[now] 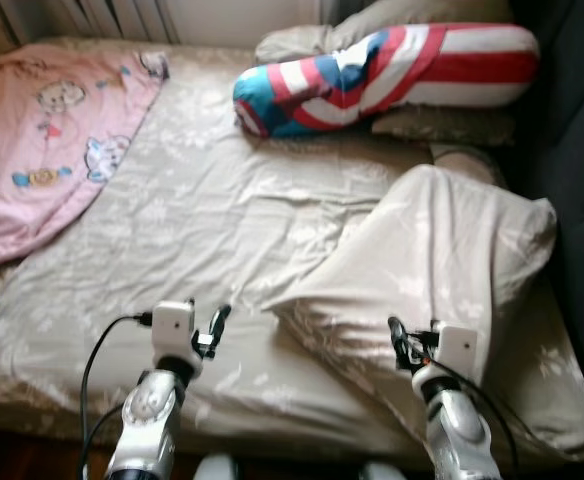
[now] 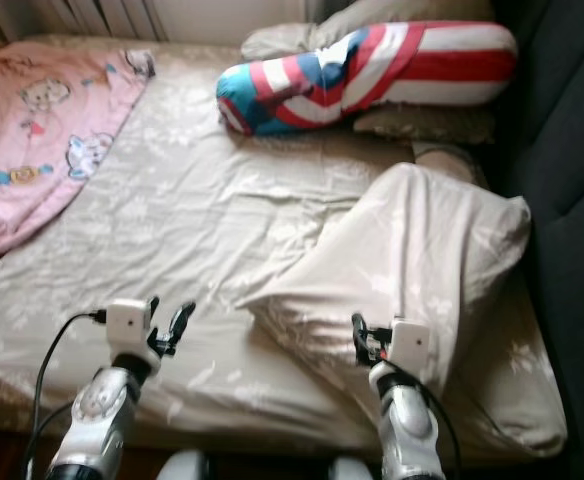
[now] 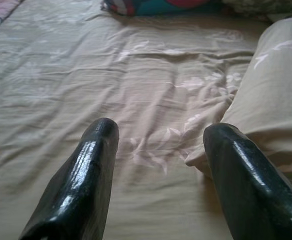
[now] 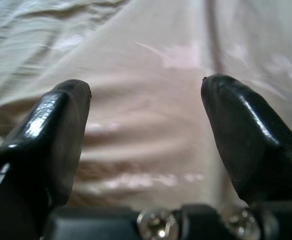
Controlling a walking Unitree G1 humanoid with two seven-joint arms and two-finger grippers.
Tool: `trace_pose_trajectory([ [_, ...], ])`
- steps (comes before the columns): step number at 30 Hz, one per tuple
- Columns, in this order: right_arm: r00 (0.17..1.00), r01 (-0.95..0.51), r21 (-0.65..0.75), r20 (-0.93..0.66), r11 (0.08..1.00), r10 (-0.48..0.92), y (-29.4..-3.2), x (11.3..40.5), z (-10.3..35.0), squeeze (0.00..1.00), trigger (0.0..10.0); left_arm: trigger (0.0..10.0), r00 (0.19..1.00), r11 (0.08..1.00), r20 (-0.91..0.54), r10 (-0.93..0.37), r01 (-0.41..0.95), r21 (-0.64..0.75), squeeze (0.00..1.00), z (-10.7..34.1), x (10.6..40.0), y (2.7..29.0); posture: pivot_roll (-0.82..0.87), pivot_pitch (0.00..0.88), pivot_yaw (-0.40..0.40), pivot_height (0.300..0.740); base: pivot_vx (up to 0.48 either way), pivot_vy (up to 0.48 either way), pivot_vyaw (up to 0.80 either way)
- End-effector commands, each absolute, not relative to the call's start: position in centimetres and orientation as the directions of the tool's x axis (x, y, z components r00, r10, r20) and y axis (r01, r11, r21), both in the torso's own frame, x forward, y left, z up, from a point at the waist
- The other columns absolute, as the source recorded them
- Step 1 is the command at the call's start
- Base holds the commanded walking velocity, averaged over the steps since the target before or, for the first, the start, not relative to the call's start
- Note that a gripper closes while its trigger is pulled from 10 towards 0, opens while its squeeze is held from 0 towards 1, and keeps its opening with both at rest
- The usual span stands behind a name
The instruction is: Clean up the room
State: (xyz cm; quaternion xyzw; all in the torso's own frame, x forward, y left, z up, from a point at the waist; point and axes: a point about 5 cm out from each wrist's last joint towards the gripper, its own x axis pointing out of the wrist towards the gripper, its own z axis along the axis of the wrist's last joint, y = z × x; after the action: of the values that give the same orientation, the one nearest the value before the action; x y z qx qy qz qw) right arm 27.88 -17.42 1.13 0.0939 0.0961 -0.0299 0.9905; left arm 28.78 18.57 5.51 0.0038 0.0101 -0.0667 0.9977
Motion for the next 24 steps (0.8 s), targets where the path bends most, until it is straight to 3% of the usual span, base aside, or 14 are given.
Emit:
trace_pose_trajectory([
  [1, 0.961, 0.151, 0.201, -0.257, 0.968, -0.096, -18.5, 26.9, 0.0, 0.0, 10.0, 10.0, 0.989, 0.99, -0.05, -0.143, 0.143, 0.007, 0.0, 4.9, 28.2, 18.4, 0.02, 0.187, -0.014, 0.657, 0.0, 0.0, 0.0],
  [12, 0.902, 0.36, 0.221, -0.331, 0.906, -0.278, -22.2, 27.1, -0.1, 0.0, 10.0, 10.0, 0.987, 0.988, -0.057, -0.151, 0.152, 0.017, 0.0, 4.9, 27.7, 18.6, 0.04, 0.195, -0.003, 0.657, 0.0, 0.0, 0.0],
  [13, 0.885, 0.381, 0.203, -0.362, 0.902, -0.292, -22.7, 27.1, -0.2, 1.0, 10.0, 10.0, 0.986, 0.988, -0.058, -0.154, 0.155, 0.021, 0.0, 4.9, 27.6, 18.7, 0.05, 0.2, 0.005, 0.657, 0.0, 0.0, 0.0],
  [24, 0.874, 0.373, 0.301, -0.432, 0.878, -0.224, -22.8, 28.3, -0.1, 1.0, 10.0, 10.0, 0.982, 0.983, -0.077, -0.17, 0.174, 0.057, 0.0, 5.2, 26.7, 19.8, 0.09, 0.225, 0.044, 0.657, 0.0, 0.0, 0.0],
])
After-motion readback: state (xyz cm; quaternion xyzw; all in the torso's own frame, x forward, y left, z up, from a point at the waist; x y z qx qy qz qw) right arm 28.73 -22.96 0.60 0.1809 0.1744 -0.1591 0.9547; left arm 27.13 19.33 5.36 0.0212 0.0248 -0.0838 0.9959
